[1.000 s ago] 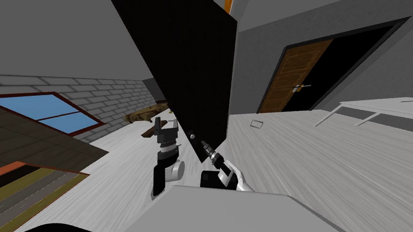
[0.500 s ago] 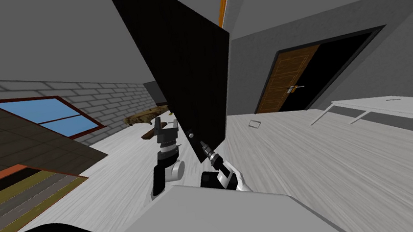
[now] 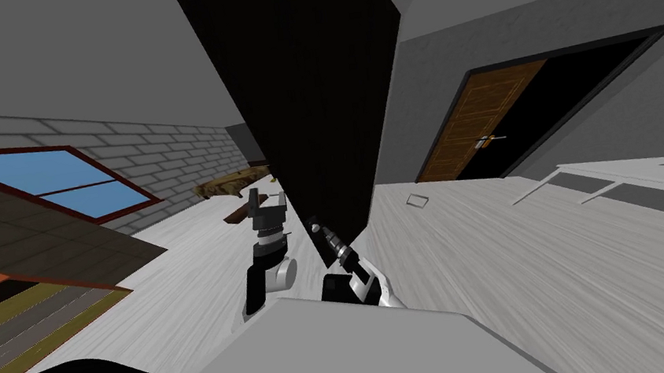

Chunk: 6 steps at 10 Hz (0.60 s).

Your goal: Push the door open

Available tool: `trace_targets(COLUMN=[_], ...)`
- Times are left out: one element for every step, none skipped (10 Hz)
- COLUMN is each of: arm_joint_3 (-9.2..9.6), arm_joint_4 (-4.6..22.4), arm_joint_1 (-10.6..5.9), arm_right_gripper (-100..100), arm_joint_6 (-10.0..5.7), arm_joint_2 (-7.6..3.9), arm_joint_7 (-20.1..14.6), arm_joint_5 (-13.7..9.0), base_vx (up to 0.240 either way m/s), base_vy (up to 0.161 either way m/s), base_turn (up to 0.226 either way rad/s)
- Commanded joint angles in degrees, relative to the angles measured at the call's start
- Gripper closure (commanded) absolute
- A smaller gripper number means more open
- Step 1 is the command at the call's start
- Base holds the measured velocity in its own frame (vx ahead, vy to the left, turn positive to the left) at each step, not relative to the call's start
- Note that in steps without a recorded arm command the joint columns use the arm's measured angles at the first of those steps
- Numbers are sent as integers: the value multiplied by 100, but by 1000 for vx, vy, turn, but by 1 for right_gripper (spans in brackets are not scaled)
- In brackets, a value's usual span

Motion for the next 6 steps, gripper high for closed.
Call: trace_targets(arm_joint_3=[-26, -39, -53, -42, -42, -42], arm_joint_4=[62, 93, 127, 103, 103, 103], arm_joint_1=[-16, -24, -32, -22, -22, -22], arm_right_gripper=[-100, -100, -100, -100, 100, 100], arm_joint_6=[-38, -56, -75, -50, -50, -50], arm_joint_2=[92, 163, 262, 221, 221, 221], arm_joint_7=[28, 42, 57, 54, 54, 54], arm_joint_5=[0, 0, 1, 6, 6, 6], base_vx=[124, 108, 117, 52, -8, -16], base_vy=[175, 188, 185, 81, -8, -29], base_turn=[19, 12, 13, -6, -1, 13])
